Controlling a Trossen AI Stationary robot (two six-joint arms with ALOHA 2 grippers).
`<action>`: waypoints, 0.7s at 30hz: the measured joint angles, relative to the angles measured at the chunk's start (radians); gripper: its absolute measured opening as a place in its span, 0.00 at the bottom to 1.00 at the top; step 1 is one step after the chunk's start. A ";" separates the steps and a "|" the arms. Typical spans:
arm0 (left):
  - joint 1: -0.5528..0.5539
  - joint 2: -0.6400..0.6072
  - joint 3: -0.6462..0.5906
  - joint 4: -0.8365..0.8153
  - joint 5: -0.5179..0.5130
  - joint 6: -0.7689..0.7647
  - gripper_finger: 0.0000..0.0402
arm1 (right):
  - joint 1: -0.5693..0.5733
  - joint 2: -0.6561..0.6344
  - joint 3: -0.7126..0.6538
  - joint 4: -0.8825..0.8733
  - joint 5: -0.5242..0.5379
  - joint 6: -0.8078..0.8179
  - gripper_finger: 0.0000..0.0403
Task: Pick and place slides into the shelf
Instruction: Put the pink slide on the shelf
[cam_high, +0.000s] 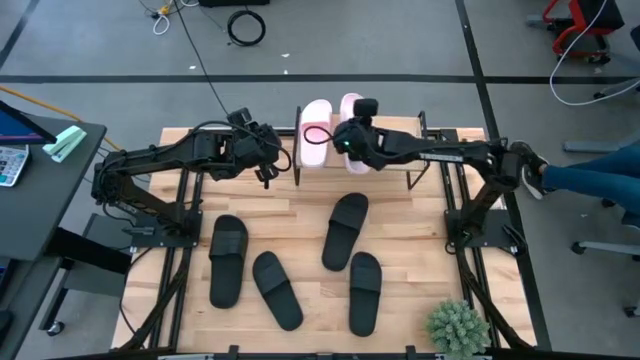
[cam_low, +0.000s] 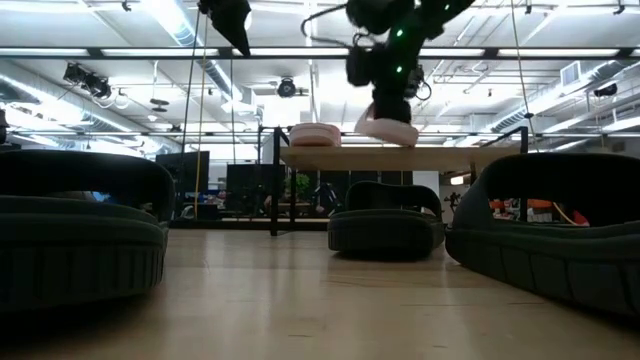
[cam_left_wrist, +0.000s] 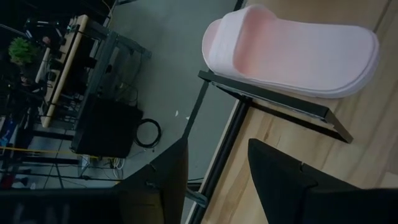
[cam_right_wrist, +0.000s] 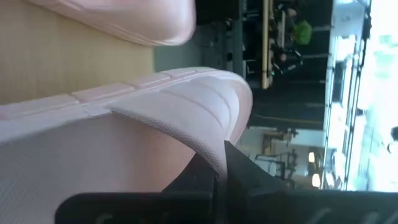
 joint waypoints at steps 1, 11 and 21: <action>0.000 0.000 0.000 0.001 0.000 0.000 0.43 | -0.007 0.012 0.000 0.012 -0.004 -0.022 0.02; 0.000 0.000 0.000 0.003 0.000 0.000 0.43 | -0.062 0.034 0.000 0.047 -0.097 -0.045 0.02; 0.000 0.000 0.000 0.039 0.000 0.001 0.43 | -0.078 0.010 0.000 0.108 -0.247 0.016 0.02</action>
